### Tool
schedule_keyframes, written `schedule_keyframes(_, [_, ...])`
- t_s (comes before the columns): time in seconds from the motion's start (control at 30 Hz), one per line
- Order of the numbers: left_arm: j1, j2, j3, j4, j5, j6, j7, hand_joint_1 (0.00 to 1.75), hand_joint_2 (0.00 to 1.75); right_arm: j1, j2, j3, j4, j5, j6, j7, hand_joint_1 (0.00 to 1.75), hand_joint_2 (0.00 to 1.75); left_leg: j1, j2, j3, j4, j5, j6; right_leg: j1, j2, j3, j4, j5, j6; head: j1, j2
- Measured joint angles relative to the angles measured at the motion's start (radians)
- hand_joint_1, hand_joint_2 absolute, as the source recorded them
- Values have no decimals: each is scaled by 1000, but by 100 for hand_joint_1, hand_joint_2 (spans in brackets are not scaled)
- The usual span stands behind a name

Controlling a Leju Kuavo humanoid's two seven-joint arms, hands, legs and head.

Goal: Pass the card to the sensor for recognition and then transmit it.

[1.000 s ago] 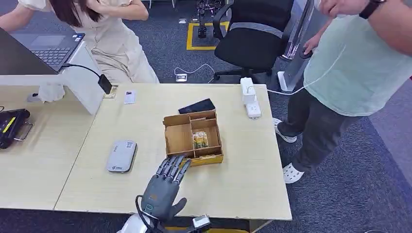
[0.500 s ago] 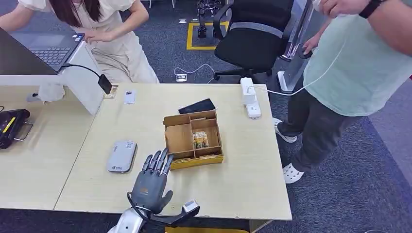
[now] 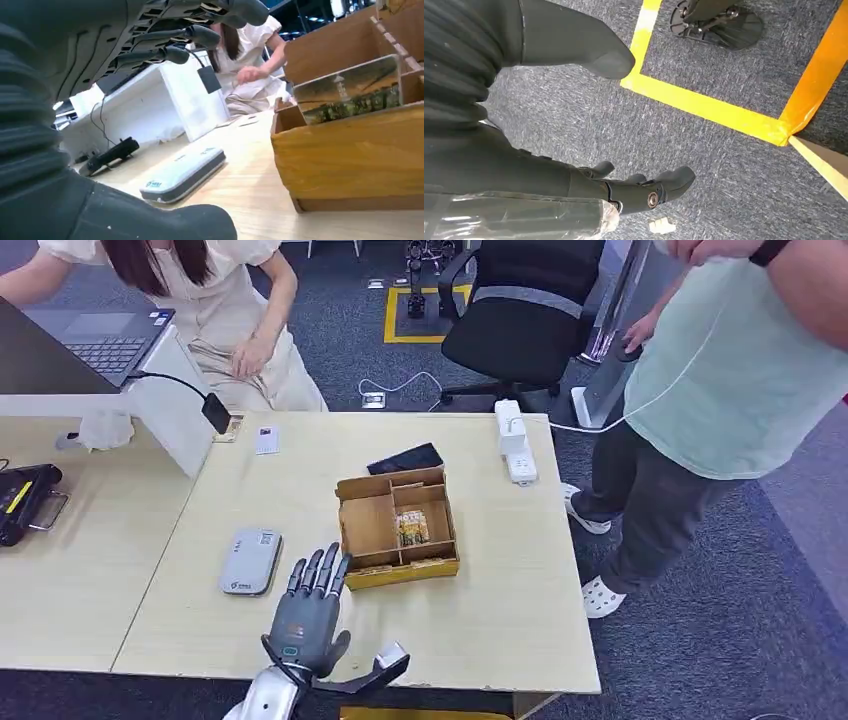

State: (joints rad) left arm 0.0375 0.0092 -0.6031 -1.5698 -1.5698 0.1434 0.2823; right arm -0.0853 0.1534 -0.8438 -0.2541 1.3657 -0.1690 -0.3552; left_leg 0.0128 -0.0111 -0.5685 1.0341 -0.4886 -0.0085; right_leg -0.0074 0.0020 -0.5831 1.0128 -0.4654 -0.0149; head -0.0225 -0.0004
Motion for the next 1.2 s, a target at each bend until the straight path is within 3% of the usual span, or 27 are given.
schedule_keyframes(0.53, [-11, -7, -16, -7, 0, -7, -19, 0, 175, 0, 3, -15, -2, 1, 1, -1, 0, 175, 0, 0, 0, 0, 0, 0, 0, 0, 0, 0, 0, 0, 0, 0])
schedule_keyframes(0.6, [-11, -25, -17, -21, 0, -14, -53, 0, 175, 0, 5, -27, -4, 1, 1, -5, 0, 175, 0, 0, 0, 0, 0, 0, 0, 0, 0, 0, 0, 0, 0, 0])
schedule_keyframes(1.2, [-56, -59, 6, 10, 0, -34, 1, 0, 175, -5, 14, -36, -9, 51, 9, 6, 0, 175, 0, 0, 0, 0, 0, 0, 0, 0, 0, 0, 0, 0, 0, 0])
